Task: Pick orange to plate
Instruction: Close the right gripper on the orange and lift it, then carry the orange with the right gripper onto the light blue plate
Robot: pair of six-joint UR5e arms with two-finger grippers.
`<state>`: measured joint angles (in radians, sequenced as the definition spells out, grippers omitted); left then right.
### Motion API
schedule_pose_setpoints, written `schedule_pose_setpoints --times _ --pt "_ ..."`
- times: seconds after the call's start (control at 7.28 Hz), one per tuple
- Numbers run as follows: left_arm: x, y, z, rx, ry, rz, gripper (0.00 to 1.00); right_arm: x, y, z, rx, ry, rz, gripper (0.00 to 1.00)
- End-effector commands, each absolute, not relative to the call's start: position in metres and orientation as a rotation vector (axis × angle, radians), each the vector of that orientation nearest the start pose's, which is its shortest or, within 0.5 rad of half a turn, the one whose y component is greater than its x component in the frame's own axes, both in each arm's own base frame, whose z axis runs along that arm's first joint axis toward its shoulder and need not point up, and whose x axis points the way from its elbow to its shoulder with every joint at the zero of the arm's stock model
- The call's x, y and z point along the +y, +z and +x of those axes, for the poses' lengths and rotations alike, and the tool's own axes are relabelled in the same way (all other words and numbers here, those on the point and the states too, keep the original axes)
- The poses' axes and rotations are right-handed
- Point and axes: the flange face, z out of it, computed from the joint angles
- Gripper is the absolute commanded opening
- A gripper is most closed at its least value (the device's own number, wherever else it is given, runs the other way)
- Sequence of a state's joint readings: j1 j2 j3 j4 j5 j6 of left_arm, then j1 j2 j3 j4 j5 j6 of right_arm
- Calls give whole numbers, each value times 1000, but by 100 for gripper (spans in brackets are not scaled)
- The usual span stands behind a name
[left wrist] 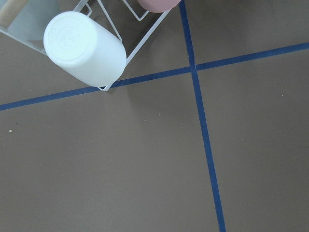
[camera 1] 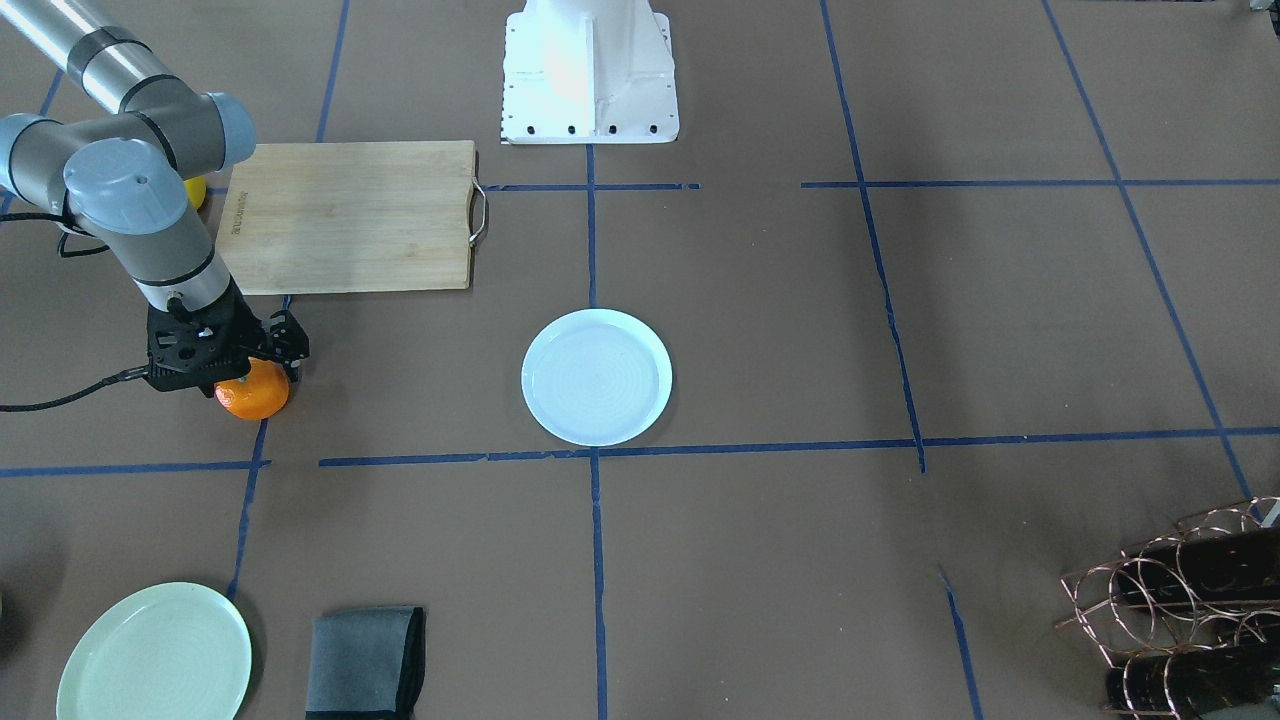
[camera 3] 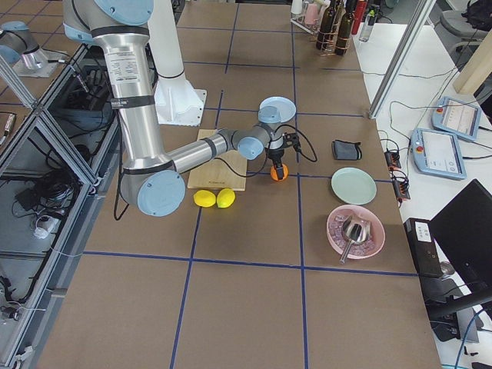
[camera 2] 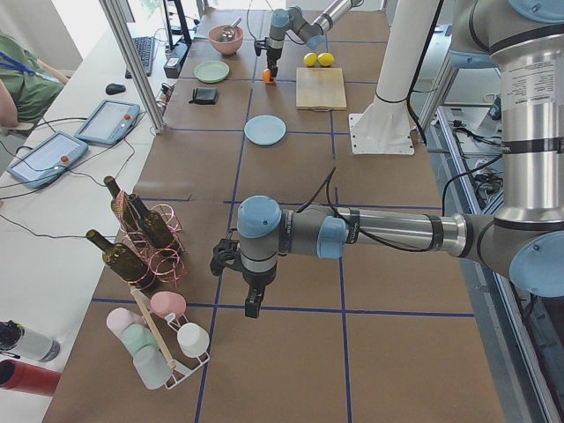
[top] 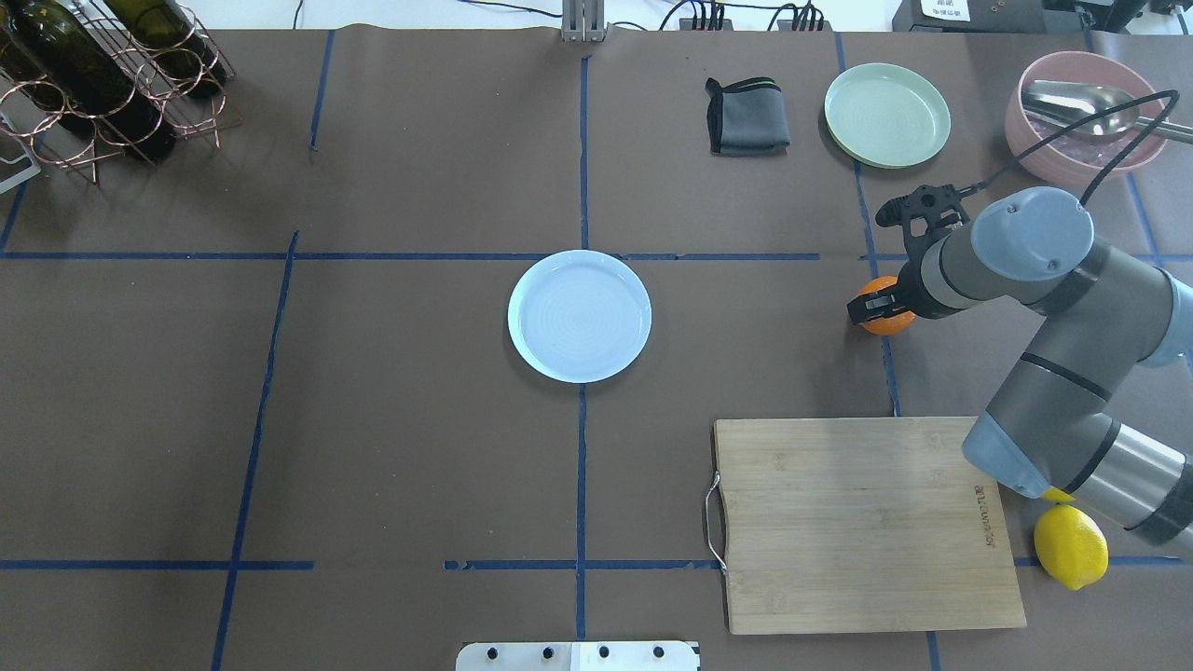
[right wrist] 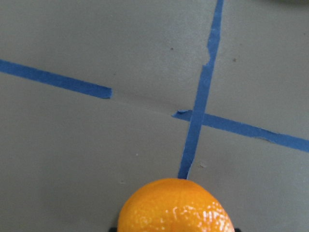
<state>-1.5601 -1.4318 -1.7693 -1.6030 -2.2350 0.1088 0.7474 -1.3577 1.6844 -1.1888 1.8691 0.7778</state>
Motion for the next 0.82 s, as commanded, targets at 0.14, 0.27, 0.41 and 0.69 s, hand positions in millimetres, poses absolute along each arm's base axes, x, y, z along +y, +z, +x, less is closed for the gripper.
schedule_pose_setpoints --times 0.14,0.27,0.41,0.69 --pt "-438 630 -68 659 143 119 100 -499 374 -410 -813 -80 314 18" --pt "-438 630 -68 659 143 119 100 -496 329 -439 -834 -48 282 22" --pt "-438 630 -68 659 143 119 100 -494 277 -469 -798 -12 262 24" --pt "-437 630 -68 659 145 119 100 -502 200 -557 -764 79 247 25"
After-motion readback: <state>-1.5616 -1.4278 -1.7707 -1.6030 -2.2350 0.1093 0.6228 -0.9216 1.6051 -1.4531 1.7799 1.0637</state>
